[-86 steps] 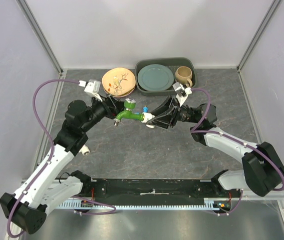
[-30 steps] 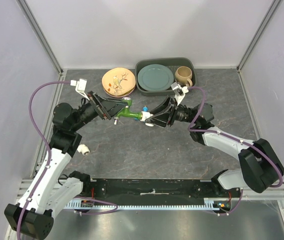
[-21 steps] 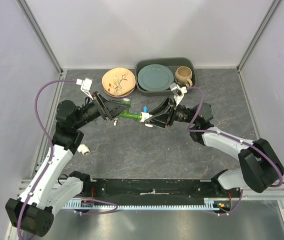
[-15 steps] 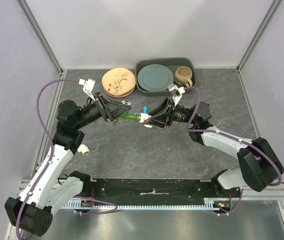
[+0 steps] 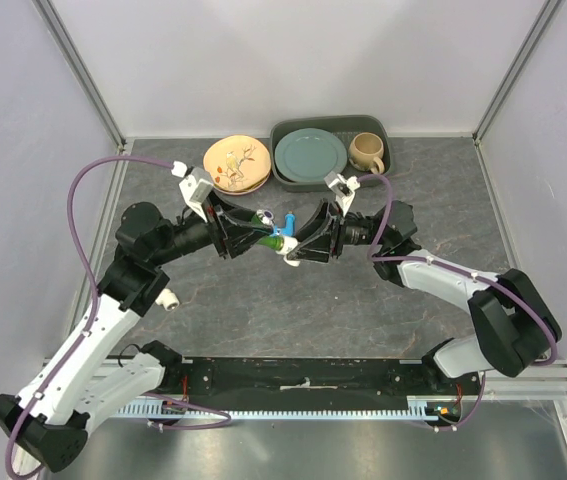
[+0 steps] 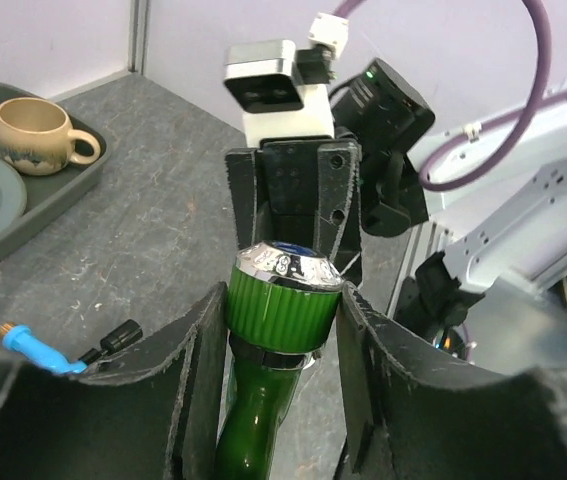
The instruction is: Install the water faucets
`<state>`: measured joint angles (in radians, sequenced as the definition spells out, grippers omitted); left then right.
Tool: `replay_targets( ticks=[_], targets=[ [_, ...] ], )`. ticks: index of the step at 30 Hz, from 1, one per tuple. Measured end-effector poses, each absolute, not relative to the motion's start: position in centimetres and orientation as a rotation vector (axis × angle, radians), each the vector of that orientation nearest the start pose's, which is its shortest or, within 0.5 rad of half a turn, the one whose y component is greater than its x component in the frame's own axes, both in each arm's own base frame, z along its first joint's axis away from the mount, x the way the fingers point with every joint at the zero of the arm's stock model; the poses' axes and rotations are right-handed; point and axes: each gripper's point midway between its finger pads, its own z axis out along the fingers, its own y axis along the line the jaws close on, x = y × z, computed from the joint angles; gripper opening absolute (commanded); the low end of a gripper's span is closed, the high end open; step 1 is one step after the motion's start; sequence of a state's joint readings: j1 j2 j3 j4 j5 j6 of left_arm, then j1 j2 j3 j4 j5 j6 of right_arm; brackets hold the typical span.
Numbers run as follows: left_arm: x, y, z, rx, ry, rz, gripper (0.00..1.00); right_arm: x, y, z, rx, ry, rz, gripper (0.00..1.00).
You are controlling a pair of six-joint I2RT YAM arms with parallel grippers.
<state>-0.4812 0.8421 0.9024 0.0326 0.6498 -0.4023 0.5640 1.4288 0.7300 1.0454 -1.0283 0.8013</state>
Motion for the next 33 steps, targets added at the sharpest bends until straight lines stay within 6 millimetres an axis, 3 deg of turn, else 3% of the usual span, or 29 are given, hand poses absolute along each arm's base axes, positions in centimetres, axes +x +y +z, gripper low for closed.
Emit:
replay_targets(
  ticks=[9, 11, 17, 22, 26, 29, 33],
  targets=[
    [18.6, -24.9, 35.9, 0.806, 1.456, -0.997, 0.50, 19.4, 32.8, 27.3, -0.953, 1.405, 1.753, 0.00],
    [18.7, -24.7, 35.6, 0.810, 1.466, -0.965, 0.50, 19.4, 32.8, 27.2, -0.952, 1.410, 1.755, 0.00],
    [18.3, -23.8, 35.0, 0.828, 1.470, -0.906, 0.39, 19.6, 32.9, 27.1, -0.935, 1.424, 1.755, 0.00],
    [17.6, -22.9, 33.9, 0.857, 1.451, -0.860, 0.40, 19.8, 32.9, 27.1, -0.925, 1.429, 1.752, 0.00],
    [17.0, -22.5, 33.1, 0.898, 1.427, -0.840, 0.67, 19.8, 32.9, 27.1, -0.916, 1.437, 1.757, 0.00],
    [15.4, -23.0, 32.7, 0.964, 1.397, -0.889, 0.80, 20.8, 33.1, 27.3, -0.853, 1.456, 1.740, 0.00],
    [14.1, -23.0, 32.7, 1.002, 1.364, -0.931, 0.88, 21.1, 33.1, 27.3, -0.834, 1.461, 1.734, 0.00]
  ],
)
